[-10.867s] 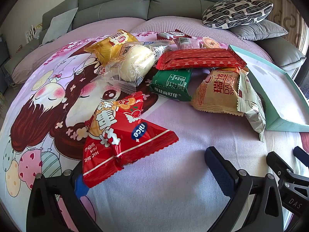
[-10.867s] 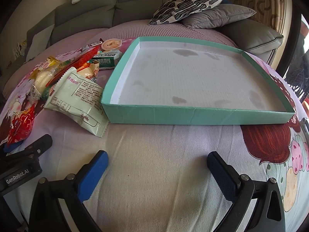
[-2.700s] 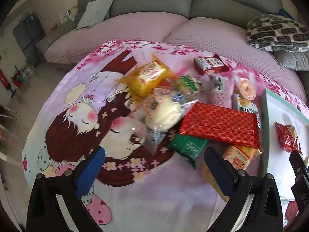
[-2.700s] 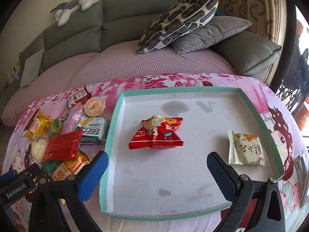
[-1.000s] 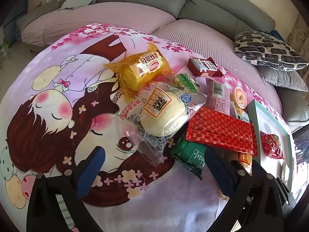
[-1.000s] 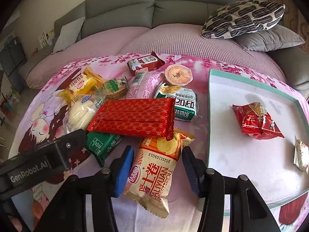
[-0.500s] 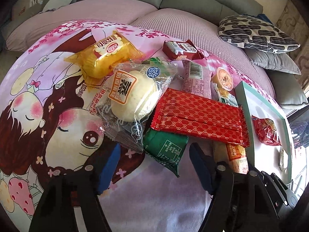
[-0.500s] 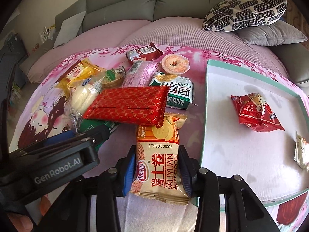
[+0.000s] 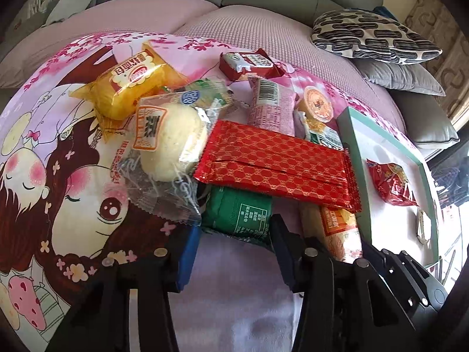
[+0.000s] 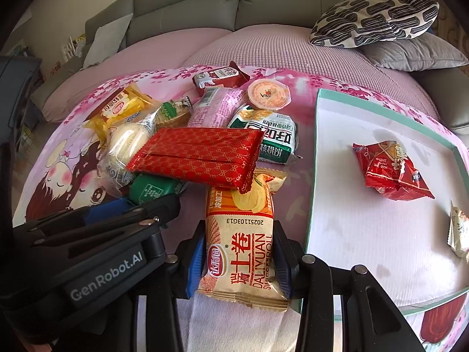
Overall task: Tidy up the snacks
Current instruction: 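Grasp the yellow-orange DALIYUAN bread packet with the right tool while the left tool grasps the green packet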
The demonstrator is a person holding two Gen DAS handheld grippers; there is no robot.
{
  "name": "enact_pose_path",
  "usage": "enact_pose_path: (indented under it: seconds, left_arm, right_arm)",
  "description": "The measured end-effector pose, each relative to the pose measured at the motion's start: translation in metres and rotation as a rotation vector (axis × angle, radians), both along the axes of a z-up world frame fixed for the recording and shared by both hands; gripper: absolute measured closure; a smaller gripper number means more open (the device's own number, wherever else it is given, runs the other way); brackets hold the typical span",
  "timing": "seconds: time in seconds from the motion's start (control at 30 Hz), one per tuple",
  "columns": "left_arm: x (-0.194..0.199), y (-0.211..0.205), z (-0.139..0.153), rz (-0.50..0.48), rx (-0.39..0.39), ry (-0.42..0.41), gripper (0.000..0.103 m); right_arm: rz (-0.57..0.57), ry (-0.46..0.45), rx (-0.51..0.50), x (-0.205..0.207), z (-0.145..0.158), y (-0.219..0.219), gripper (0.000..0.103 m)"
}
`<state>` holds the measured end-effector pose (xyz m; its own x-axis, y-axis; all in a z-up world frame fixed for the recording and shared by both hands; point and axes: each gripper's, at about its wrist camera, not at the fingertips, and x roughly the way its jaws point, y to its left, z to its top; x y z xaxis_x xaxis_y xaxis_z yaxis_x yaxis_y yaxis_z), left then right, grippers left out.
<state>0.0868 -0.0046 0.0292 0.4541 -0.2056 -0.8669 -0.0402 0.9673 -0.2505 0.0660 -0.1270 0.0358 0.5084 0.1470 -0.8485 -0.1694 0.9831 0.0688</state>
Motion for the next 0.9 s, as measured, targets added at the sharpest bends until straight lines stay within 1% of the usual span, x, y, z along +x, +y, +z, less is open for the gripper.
enact_pose_path:
  seconds: [0.13, 0.37, 0.5, 0.73, 0.9]
  left_arm:
    - [0.001, -0.003, 0.001, -0.007, 0.005, 0.006, 0.053]
    - [0.013, -0.004, -0.007, 0.009, 0.0, 0.009, 0.054]
    - [0.021, -0.008, -0.011, 0.014, 0.011, 0.002, 0.054]
    - [0.021, -0.003, -0.011, 0.021, -0.001, -0.007, 0.057]
    - [0.017, 0.0, -0.008, 0.026, -0.012, -0.008, 0.057]
  right_arm:
    - [0.001, 0.0, 0.001, 0.0, 0.0, -0.001, 0.058]
    - [0.002, -0.001, -0.004, 0.0, 0.0, 0.0, 0.058]
    - [0.012, -0.006, -0.026, 0.0, -0.003, 0.003, 0.058]
    - [0.014, -0.014, -0.032, 0.0, -0.003, 0.003, 0.058]
    - [0.006, -0.019, -0.006, 0.001, -0.001, -0.001, 0.061]
